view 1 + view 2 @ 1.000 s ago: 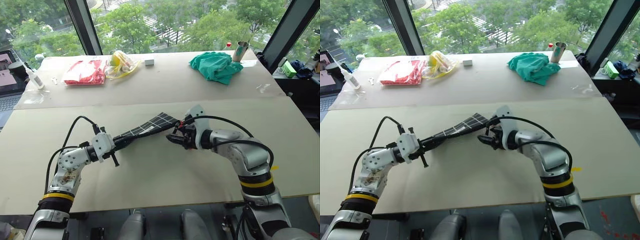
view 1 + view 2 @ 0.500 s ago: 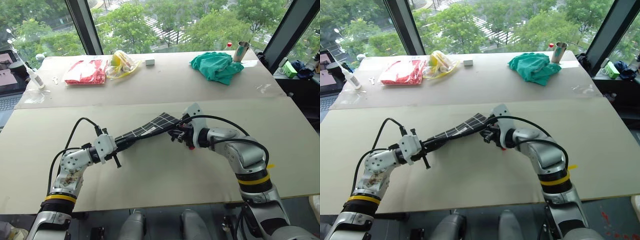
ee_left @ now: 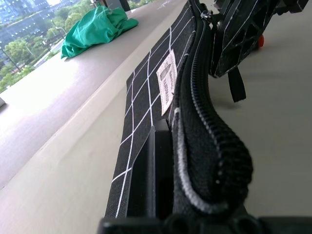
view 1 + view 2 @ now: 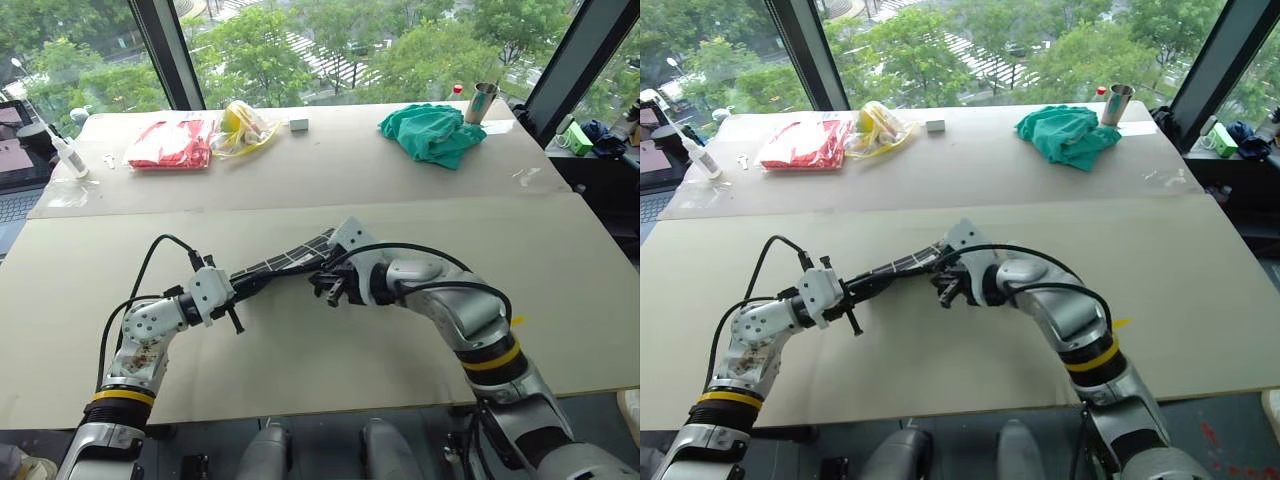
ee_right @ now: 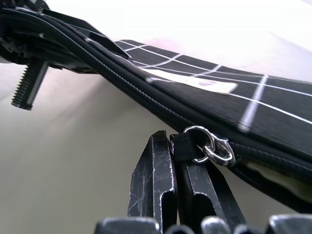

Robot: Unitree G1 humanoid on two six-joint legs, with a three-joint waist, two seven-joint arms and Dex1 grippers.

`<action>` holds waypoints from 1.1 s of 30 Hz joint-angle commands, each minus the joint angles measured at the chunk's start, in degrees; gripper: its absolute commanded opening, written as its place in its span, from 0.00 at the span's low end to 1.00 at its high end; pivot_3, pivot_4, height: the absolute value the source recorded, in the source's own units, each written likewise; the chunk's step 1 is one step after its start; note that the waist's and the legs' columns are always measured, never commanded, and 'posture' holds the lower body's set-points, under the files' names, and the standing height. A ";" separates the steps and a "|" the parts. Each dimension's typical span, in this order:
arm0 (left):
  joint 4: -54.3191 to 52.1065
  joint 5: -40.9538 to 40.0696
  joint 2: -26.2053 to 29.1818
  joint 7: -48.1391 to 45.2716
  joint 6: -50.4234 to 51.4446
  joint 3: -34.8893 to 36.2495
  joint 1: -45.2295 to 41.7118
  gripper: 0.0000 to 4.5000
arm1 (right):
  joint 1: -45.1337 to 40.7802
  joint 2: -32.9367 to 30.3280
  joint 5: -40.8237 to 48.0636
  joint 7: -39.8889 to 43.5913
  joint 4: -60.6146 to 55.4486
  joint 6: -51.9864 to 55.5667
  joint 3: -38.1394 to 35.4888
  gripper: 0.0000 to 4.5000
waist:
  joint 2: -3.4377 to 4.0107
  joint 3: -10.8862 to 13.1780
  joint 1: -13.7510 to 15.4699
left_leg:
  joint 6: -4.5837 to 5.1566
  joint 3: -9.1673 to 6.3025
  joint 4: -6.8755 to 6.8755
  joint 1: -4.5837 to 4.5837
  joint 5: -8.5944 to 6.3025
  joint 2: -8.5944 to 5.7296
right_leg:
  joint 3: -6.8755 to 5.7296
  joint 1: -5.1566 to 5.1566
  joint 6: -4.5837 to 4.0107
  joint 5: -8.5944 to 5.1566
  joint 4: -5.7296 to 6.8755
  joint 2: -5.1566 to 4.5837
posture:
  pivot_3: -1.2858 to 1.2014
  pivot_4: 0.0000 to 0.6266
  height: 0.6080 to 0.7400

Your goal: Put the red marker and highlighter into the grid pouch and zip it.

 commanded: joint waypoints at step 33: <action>-1.89 0.64 1.13 0.70 0.39 2.71 0.40 0.00 | 3.36 -15.36 8.40 0.94 -8.57 5.78 -20.72 0.83 | 0.00 0.00 -0.08 | 0.04 0.13 -0.03 -0.04 -0.02 0.04 | -0.01 -0.02 0.04 0.03 -0.09 0.01 | 0.52 0.24 1.00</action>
